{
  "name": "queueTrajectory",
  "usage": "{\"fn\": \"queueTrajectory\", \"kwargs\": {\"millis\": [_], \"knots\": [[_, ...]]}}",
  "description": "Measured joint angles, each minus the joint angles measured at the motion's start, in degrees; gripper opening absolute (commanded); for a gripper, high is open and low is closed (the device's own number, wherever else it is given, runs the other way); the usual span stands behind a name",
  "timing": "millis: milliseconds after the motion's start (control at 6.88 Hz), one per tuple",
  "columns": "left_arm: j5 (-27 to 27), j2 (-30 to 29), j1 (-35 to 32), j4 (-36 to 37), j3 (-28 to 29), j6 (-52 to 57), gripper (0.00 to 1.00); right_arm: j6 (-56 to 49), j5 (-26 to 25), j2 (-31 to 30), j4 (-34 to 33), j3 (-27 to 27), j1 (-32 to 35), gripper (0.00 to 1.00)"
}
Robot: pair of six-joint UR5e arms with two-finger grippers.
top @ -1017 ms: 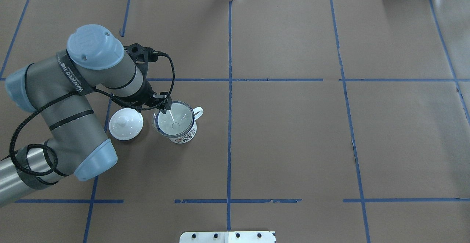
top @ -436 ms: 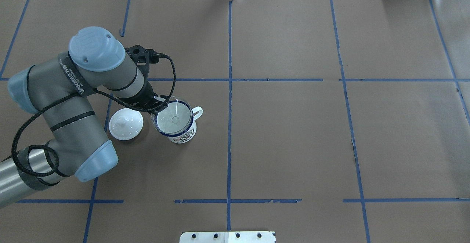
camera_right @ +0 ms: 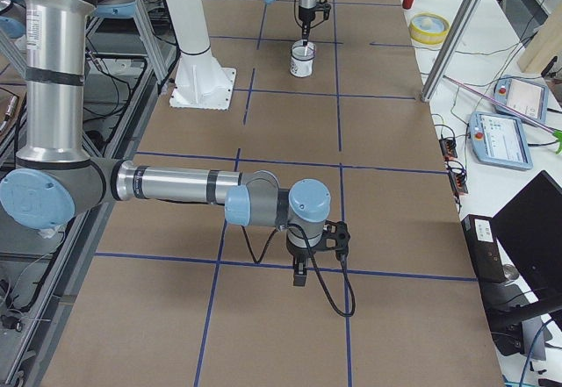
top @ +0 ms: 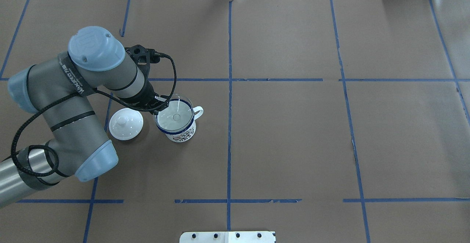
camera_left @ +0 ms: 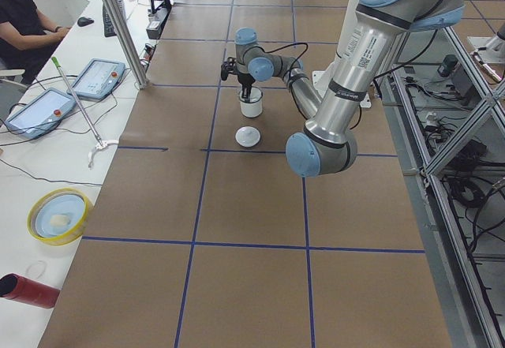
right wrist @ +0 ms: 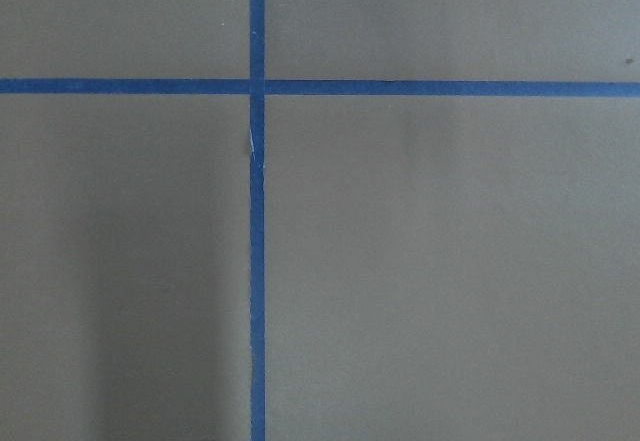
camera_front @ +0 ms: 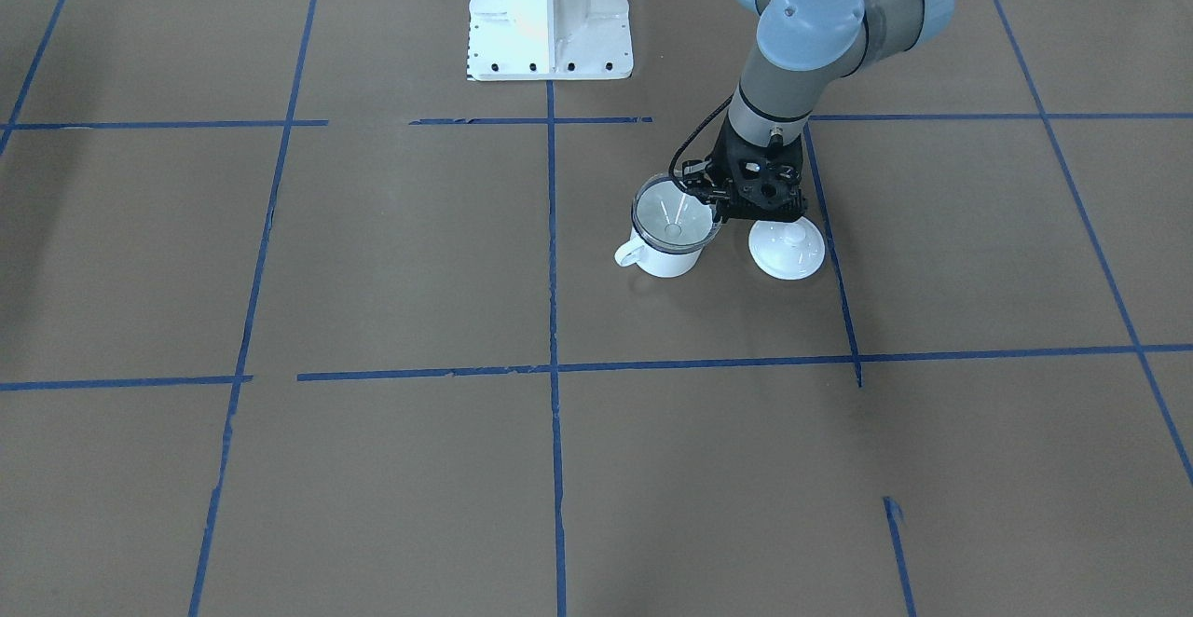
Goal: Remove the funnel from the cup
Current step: 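Lift the glass funnel out of the mug with the left gripper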
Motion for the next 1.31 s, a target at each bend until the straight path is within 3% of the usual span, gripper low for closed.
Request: {"fn": "queueTrajectory", "kwargs": {"millis": [726, 1308], "knots": [[-0.3, 0.6, -0.8, 1.7, -4.2, 0.3, 0.0, 0.0, 0.0, -0.1, 0.0, 0.0, 0.0, 1.0], [-4.9, -0.6, -11.2, 10.1, -11.5, 5.5, 0.0, 0.0, 0.0, 0.0, 0.0, -0.1, 0.0, 1.0]]}}
